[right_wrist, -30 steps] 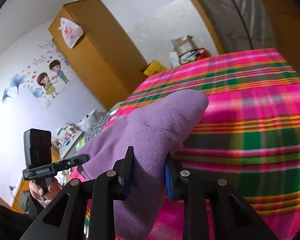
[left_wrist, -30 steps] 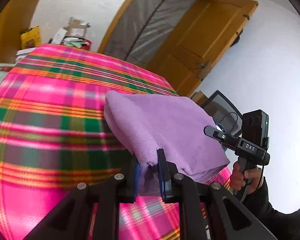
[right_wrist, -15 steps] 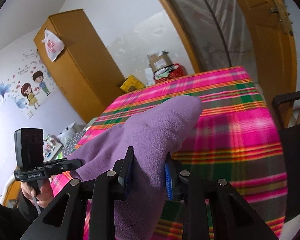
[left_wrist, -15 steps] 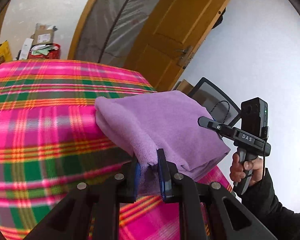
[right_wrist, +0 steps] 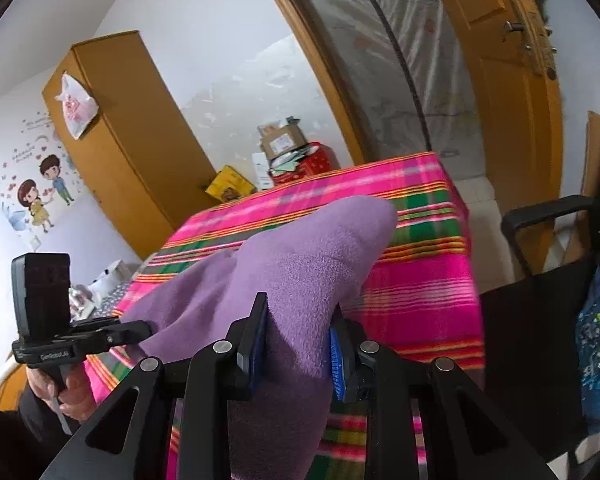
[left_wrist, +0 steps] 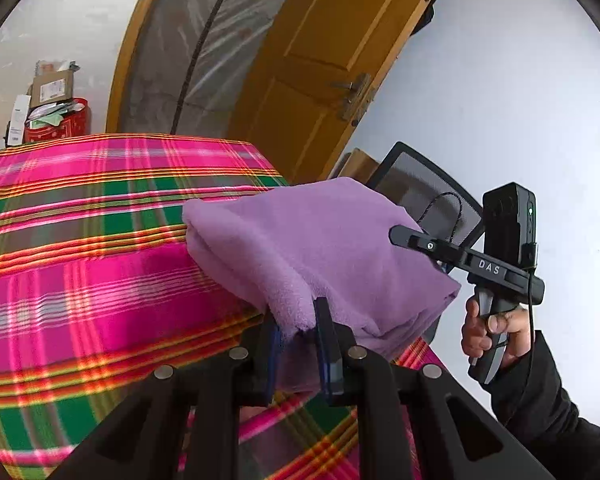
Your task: Fold clothes
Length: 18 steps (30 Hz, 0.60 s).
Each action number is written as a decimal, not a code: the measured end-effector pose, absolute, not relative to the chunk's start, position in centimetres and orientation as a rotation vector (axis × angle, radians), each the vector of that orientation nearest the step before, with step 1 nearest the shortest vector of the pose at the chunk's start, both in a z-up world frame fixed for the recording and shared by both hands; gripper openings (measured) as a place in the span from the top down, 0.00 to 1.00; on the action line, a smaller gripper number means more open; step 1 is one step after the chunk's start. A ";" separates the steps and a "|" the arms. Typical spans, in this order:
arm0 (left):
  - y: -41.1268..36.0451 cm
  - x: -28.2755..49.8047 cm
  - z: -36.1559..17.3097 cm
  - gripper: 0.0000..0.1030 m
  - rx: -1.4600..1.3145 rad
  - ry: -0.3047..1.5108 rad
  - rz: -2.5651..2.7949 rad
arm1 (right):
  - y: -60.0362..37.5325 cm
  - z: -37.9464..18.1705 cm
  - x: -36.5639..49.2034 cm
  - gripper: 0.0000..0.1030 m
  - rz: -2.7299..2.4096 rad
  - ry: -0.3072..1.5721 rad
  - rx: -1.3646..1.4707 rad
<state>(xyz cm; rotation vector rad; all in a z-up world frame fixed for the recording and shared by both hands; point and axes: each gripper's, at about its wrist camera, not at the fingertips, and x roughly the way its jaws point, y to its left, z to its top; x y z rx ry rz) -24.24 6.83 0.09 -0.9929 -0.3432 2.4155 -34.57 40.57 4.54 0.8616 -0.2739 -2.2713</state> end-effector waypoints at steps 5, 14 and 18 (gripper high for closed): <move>8.8 -25.9 -1.1 0.84 -1.009 -0.311 2.422 | 42.5 2.7 -36.6 0.74 -2.273 -0.299 0.877; 10.9 -26.2 -5.3 0.83 -1.127 -0.281 2.348 | 45.5 -2.5 -38.2 0.70 -2.272 -0.419 1.013; 9.5 -25.9 -6.5 0.81 -1.183 -0.346 2.302 | 45.9 -2.5 -37.4 0.63 -2.301 -0.436 1.033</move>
